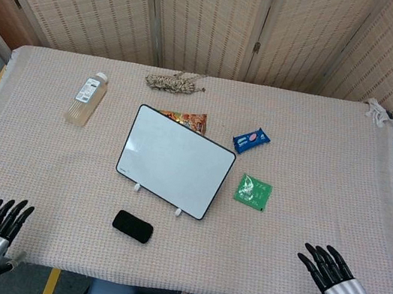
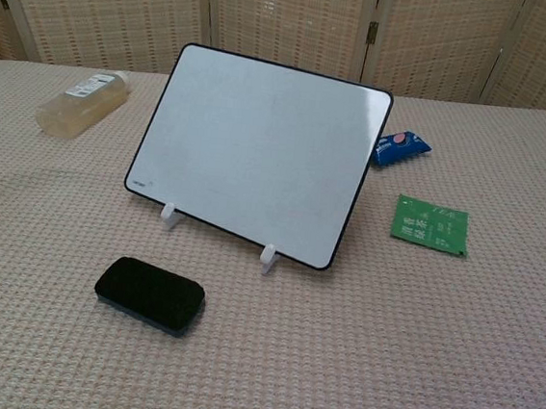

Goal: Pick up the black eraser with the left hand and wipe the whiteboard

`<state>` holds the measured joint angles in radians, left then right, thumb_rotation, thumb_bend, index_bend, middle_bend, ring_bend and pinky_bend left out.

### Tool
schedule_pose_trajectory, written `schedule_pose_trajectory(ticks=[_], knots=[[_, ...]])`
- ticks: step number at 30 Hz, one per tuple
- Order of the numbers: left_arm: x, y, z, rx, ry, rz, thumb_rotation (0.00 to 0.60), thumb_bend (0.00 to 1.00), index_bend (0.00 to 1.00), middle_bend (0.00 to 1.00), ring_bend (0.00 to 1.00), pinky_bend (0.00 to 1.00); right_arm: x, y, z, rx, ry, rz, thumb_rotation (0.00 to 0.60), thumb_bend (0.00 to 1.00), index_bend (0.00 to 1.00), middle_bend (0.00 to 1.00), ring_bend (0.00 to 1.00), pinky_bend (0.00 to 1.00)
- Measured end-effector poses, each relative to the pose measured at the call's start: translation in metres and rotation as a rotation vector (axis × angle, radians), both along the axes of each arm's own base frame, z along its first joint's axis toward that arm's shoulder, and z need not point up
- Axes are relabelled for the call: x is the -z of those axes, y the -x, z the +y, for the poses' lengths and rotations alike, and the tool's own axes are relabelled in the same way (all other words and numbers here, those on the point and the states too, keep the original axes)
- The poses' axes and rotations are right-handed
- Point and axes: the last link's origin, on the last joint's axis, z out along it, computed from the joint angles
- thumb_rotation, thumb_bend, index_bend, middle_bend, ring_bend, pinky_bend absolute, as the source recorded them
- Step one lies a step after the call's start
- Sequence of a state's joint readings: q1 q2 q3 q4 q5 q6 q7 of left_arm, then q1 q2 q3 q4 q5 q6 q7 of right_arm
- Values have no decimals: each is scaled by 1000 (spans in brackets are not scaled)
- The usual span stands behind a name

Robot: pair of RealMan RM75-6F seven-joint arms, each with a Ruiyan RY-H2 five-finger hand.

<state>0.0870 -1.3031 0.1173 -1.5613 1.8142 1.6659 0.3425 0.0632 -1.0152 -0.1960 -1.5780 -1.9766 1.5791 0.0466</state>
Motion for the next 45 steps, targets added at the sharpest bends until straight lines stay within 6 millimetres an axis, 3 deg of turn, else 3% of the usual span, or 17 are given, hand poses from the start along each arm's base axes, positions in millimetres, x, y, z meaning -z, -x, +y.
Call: schedule_pose_trajectory(ticks=[9, 13, 16, 19, 23, 26, 27, 31, 45], knots=[[11, -6, 3, 47, 71, 13, 600, 226, 0, 108, 35, 15, -3, 2, 6, 7, 15, -5, 600, 348, 0, 0, 0, 0], [19, -9, 13, 84, 131, 19, 600, 227, 2, 169, 78, 112, -1, 3, 4, 22, 24, -2, 600, 348, 0, 0, 0, 0], [25, -16, 21, 98, 175, 29, 600, 229, 23, 250, 184, 257, 3, 3, 1, 31, 17, 8, 600, 348, 0, 0, 0, 0], [28, -25, 28, 116, 175, 65, 600, 228, 67, 427, 369, 479, 9, 2, -2, 32, -4, 24, 600, 348, 0, 0, 0, 0], [36, -44, 41, 140, 201, 96, 600, 230, 140, 684, 532, 637, 17, -1, -7, 24, -35, 49, 600, 347, 0, 0, 0, 0], [43, -58, 59, 135, 245, 58, 600, 232, 231, 956, 780, 814, 21, -2, -10, 21, -64, 51, 600, 348, 0, 0, 0, 0], [45, -63, 67, 129, 251, 41, 600, 232, 266, 998, 870, 887, 21, -2, -11, 20, -71, 48, 600, 348, 0, 0, 0, 0], [50, -77, 83, 126, 264, 29, 600, 232, 323, 1000, 960, 980, 21, -2, -15, 26, -99, 36, 600, 348, 0, 0, 0, 0], [99, -121, 133, 101, 431, 119, 600, 243, 331, 1000, 995, 1000, 21, 5, -38, 116, -91, 26, 600, 348, 0, 0, 0, 0]])
